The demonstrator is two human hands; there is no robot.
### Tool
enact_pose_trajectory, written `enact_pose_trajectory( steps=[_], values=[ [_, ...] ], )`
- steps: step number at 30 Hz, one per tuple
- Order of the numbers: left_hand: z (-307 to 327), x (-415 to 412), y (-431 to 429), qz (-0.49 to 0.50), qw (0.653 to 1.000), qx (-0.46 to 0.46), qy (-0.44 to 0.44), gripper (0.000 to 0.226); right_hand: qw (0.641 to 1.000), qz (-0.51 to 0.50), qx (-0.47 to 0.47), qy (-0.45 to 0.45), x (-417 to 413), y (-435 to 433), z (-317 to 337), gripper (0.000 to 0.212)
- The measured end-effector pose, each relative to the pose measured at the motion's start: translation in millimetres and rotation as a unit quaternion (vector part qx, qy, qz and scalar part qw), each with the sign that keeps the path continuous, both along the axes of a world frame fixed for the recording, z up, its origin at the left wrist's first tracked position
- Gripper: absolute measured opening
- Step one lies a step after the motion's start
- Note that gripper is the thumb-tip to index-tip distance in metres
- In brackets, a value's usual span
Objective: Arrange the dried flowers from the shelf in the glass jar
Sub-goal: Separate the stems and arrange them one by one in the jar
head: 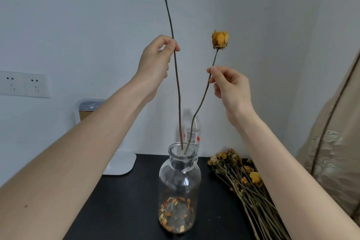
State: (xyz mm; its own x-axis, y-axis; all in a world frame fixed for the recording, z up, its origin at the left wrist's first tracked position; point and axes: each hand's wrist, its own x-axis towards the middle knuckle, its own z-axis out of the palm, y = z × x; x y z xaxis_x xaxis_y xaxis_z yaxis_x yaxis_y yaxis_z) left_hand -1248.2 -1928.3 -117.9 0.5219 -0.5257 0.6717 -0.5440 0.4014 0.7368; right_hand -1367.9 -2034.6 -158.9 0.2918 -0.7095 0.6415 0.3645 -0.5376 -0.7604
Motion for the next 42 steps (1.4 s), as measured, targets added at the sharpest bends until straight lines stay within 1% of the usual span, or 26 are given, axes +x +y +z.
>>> enact_pose_trajectory(
  steps=[3,9,14,19,22,24,27,29,32,34,37,40,42],
  values=[
    [-15.7,0.6,-8.7,0.010,1.000,0.022,-0.011,0.026,0.999,0.006,0.002,0.032,5.6,1.0,-8.4,0.016],
    [-75.9,3.9,-20.0,0.004,0.997,0.081,-0.017,0.024,0.981,0.034,0.007,0.191,10.6,0.1,-44.3,0.014],
    [-118.6,9.3,-22.4,0.031,0.989,0.140,-0.042,0.017,0.964,0.011,0.001,0.267,9.2,-1.6,-77.6,0.010],
    [-146.8,15.4,-24.0,0.078,0.979,0.185,-0.039,0.015,0.951,-0.002,0.006,0.310,11.2,1.2,-100.9,0.015],
    [-154.0,15.8,-23.0,0.086,0.974,0.207,-0.044,0.015,0.942,-0.010,-0.013,0.336,10.8,2.4,-102.9,0.016],
    [-156.2,14.8,-20.6,0.094,0.971,0.213,-0.056,0.013,0.941,-0.015,-0.024,0.338,9.1,3.0,-102.0,0.015],
    [-158.4,12.7,-15.6,0.113,0.970,0.206,-0.055,0.013,0.941,-0.019,-0.032,0.336,4.7,3.1,-101.5,0.017],
    [-160.1,8.0,-10.7,0.138,0.969,0.200,-0.046,0.017,0.942,-0.025,-0.029,0.334,-0.1,2.7,-102.2,0.015],
    [-165.9,-9.6,3.0,0.159,0.972,0.166,-0.047,0.018,0.940,-0.030,-0.017,0.340,-12.7,0.1,-106.7,0.010],
    [-173.5,-31.1,14.5,0.135,0.979,0.136,-0.064,0.015,0.938,-0.038,-0.013,0.344,-26.0,-3.8,-113.4,0.007],
    [-193.5,-71.8,23.8,0.047,0.987,0.125,-0.089,0.018,0.932,-0.066,0.007,0.356,-54.2,-13.7,-130.0,0.007],
    [-221.8,-109.1,14.4,-0.038,0.980,0.177,-0.082,0.019,0.922,-0.095,0.044,0.372,-91.8,-26.9,-153.5,0.009],
    [-241.6,-126.2,-2.1,-0.065,0.968,0.231,-0.072,0.021,0.913,-0.120,0.077,0.383,-118.8,-36.8,-170.9,0.008]
  ],
)
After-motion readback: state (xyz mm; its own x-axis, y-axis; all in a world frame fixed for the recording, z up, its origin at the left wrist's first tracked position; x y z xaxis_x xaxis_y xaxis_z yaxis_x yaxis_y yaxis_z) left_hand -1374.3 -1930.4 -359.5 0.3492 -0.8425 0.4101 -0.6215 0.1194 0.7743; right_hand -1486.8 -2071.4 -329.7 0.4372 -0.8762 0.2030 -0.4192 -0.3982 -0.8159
